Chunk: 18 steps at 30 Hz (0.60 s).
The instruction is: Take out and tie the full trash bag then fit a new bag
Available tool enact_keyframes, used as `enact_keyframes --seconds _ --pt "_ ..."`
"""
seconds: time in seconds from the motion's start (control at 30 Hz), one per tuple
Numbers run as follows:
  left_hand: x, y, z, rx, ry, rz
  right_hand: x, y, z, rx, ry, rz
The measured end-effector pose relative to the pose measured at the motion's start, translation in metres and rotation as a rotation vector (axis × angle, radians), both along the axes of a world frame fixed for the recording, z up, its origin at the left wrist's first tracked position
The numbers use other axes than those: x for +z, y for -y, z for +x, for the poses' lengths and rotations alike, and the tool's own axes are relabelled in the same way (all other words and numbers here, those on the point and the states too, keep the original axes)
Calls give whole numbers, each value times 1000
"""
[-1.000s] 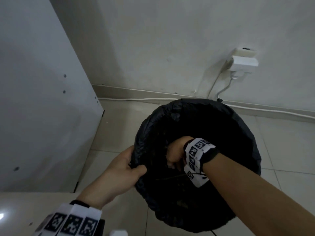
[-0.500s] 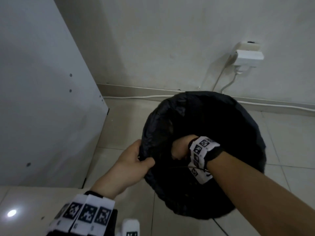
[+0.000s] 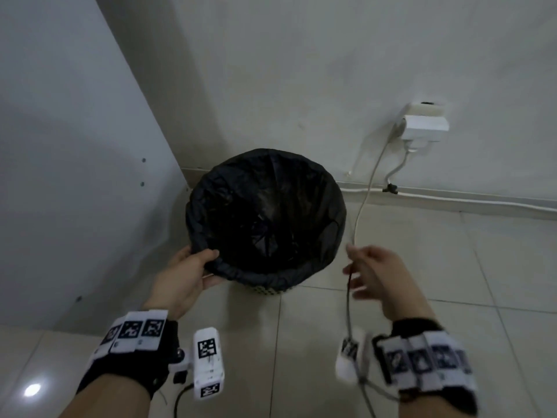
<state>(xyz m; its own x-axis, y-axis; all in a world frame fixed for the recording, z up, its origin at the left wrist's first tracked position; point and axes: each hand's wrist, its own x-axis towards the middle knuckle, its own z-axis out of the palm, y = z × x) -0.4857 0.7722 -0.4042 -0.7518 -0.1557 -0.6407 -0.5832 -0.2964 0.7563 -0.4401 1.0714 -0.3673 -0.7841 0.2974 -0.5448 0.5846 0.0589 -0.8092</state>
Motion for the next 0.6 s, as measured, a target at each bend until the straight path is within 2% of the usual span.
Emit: enact_keyframes --seconds 0.13,0.27,0.37,0.5,0.6 --pt "-1 5 -1 22 -3 54 -32 45 14 -111 -7 -425" --pt "1 10 5 -15 15 104 -34 62 6 -258 -118 -618" --pt "-2 14 13 -40 16 114 -35 62 5 -339 -150 -650" --pt "-1 15 22 -66 7 135 -38 61 4 -320 -138 -658" --pt "2 12 23 -90 23 97 -36 58 0 -288 -133 -592"
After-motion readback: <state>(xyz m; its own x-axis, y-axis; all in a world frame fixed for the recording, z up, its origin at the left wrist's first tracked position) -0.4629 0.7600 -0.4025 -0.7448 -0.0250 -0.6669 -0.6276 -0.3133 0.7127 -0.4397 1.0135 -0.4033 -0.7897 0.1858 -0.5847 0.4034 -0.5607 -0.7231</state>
